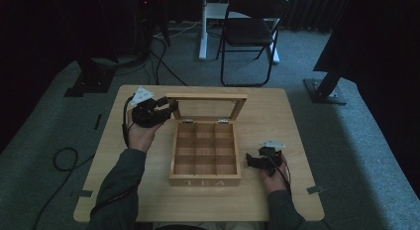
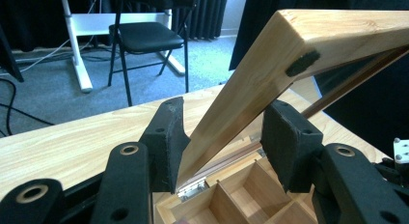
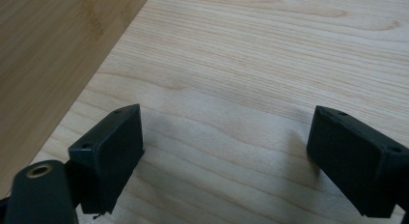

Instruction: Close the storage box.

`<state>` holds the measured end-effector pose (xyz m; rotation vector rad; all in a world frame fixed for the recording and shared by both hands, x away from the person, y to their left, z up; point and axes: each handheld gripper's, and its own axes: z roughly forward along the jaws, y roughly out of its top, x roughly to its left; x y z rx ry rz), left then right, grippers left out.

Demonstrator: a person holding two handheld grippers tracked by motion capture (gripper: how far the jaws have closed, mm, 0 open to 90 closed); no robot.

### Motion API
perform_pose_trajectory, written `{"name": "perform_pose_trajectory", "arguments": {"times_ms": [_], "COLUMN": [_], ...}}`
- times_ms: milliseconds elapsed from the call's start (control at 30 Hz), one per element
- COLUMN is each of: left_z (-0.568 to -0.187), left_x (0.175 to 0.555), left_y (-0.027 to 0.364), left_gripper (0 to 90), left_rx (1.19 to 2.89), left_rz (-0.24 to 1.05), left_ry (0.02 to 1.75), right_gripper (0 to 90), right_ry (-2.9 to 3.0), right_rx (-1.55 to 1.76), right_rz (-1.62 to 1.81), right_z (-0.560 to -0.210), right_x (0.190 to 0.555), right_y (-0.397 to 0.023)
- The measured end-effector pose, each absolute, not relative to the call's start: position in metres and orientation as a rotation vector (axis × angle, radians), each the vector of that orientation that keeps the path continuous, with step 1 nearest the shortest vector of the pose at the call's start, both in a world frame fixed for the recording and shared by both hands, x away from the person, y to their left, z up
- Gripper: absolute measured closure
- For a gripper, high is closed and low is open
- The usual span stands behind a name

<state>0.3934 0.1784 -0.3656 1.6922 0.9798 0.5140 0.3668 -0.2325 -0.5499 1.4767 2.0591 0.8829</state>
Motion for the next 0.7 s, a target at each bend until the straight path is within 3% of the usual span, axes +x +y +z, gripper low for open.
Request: {"name": "perform_pose_trajectory", "arguments": {"times_ms": [700], "left_z": [-0.369], "left_x": [0.378], "left_y": [0.18], "left_gripper": [50.1], "left_rx": [1.698], "left_rz": [0.493], "left_ry": [0.971], "right_gripper": [12.3], "right_ry": [2.061], "right_rx": [1.478], "right_rz": [0.885], "right_z": [-0.55], "right_x": [0.367], "right_y": [-0.232]}}
